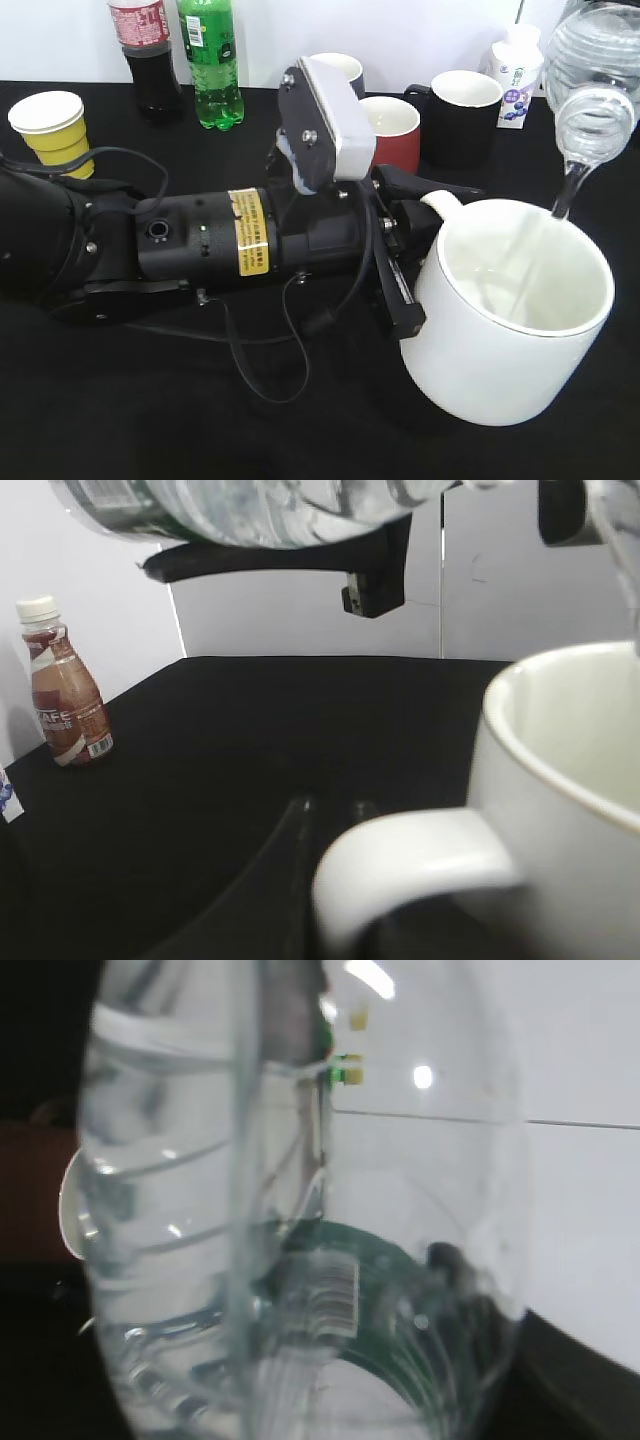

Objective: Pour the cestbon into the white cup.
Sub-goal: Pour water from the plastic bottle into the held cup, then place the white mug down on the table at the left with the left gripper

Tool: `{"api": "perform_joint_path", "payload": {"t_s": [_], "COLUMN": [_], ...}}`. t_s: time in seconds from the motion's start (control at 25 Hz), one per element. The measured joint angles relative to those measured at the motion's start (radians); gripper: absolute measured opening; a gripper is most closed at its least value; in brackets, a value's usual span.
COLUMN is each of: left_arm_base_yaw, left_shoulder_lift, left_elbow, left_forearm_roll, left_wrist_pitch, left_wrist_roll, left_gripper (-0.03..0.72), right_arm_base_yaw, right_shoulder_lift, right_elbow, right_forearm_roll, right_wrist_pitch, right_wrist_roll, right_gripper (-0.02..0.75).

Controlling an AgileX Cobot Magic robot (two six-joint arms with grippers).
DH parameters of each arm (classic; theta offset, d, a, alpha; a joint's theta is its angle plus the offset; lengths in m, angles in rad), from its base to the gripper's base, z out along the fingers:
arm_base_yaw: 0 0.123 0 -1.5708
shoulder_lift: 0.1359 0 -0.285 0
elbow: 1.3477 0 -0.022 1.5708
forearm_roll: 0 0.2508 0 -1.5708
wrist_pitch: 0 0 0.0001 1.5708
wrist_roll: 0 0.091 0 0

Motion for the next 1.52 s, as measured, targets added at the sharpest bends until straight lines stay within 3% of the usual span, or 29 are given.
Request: {"api": "perform_joint_path", "payload": {"t_s": [0.12, 0.2, 0.36, 0.52, 0.56, 0.68, 0.88, 1.0, 1.2, 1.4, 1.52], "left_arm_base_yaw": [0.0, 0.0, 0.006, 0.067, 0.092, 0.202, 0.479, 0.522, 0.524, 0.524, 0.524], "left_shoulder_lift": [0.0, 0.0, 0.0, -0.009, -0.025, -0.097, -0.156, -0.156, -0.119, 0.065, 0.188], "left_elbow": [0.0, 0.0, 0.0, 0.0, 0.0, 0.045, 0.208, 0.21, 0.21, 0.204, 0.13], "left_forearm_roll": [-0.005, -0.045, -0.133, -0.135, -0.13, -0.128, -0.138, -0.17, -0.409, -0.573, -0.588], "left_wrist_pitch": [0.0, 0.001, -0.005, 0.026, 0.049, 0.059, 0.005, 0.005, 0.009, -0.164, -0.218], "left_wrist_roll": [0.0, 0.001, 0.002, 0.002, 0.002, 0.002, 0.002, 0.08, 0.233, 0.288, 0.292], "left_gripper": [0.057, 0.057, 0.057, 0.057, 0.057, 0.056, 0.056, 0.056, 0.056, 0.056, 0.056], "right_arm_base_yaw": [0.0, 0.0, 0.0, 0.0, 0.0, 0.0, 0.0, 0.0, 0.0, 0.0, 0.0], "right_shoulder_lift": [0.0, 0.0, 0.0, 0.0, 0.0, 0.0, 0.0, 0.0, 0.0, 0.0, 0.0], "right_elbow": [0.0, 0.0, 0.0, 0.0, 0.0, 0.0, 0.0, 0.0, 0.0, 0.0, 0.0], "right_forearm_roll": [0.002, 0.002, 0.002, 0.003, 0.003, 0.003, 0.003, 0.011, 0.011, 0.043, 0.045], "right_wrist_pitch": [-0.007, -0.013, -0.013, -0.012, -0.012, -0.009, 0.061, 0.062, 0.065, 0.063, 0.063], "right_wrist_roll": [0.031, 0.173, 0.681, 1.242, 1.304, 1.34, 1.341, 1.341, 1.342, 1.344, 1.344], "right_gripper": [0.493, 0.493, 0.493, 0.493, 0.493, 0.493, 0.493, 0.493, 0.493, 0.493, 0.493]}}
